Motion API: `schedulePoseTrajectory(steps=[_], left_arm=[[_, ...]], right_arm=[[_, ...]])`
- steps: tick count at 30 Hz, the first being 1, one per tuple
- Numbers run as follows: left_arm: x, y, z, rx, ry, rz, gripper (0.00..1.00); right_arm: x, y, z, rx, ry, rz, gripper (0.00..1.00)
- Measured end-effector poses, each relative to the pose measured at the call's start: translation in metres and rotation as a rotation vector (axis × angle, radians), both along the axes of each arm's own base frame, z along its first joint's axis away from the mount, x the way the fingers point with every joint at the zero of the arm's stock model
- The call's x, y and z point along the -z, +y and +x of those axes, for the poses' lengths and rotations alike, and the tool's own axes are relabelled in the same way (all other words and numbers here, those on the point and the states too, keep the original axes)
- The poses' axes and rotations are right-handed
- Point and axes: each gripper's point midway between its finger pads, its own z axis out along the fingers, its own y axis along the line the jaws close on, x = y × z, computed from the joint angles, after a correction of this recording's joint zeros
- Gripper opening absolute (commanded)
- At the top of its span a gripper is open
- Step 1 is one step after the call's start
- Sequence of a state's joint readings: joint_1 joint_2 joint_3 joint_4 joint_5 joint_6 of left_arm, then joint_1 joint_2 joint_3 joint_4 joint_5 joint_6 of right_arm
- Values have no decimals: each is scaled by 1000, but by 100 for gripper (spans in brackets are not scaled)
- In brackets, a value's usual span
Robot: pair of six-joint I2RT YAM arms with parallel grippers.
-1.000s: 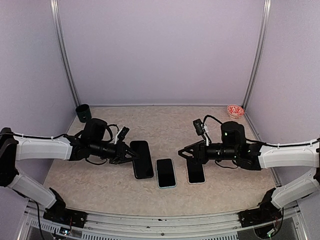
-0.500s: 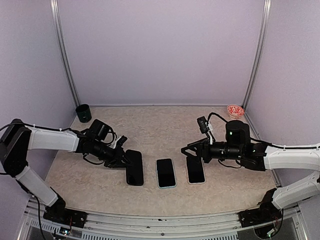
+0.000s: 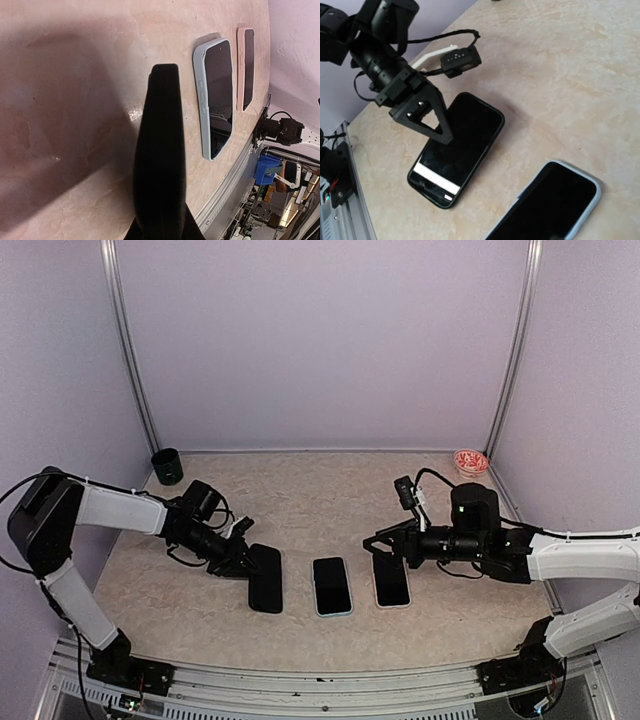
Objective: Put the phone into the phone case
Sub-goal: Place the phone with the phone case at the center of the board.
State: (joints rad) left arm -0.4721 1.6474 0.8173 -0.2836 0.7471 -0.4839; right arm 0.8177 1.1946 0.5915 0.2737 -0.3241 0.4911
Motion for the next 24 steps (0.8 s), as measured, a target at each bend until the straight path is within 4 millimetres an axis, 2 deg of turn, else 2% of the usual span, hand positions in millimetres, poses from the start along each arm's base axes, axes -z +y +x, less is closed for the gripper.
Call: schedulePoseTrajectory(steps=[9,17,24], left_arm=[[10,-4,7,17,25,-2,18],[15,1,9,8,35,9,30],[17,12,17,-23,33,28,39]], right_arm=[[4,-1,-1,0,7,-7,58],[7,-1,-1,0,10,-11,59],[17,1,0,-1,31,-32,59]])
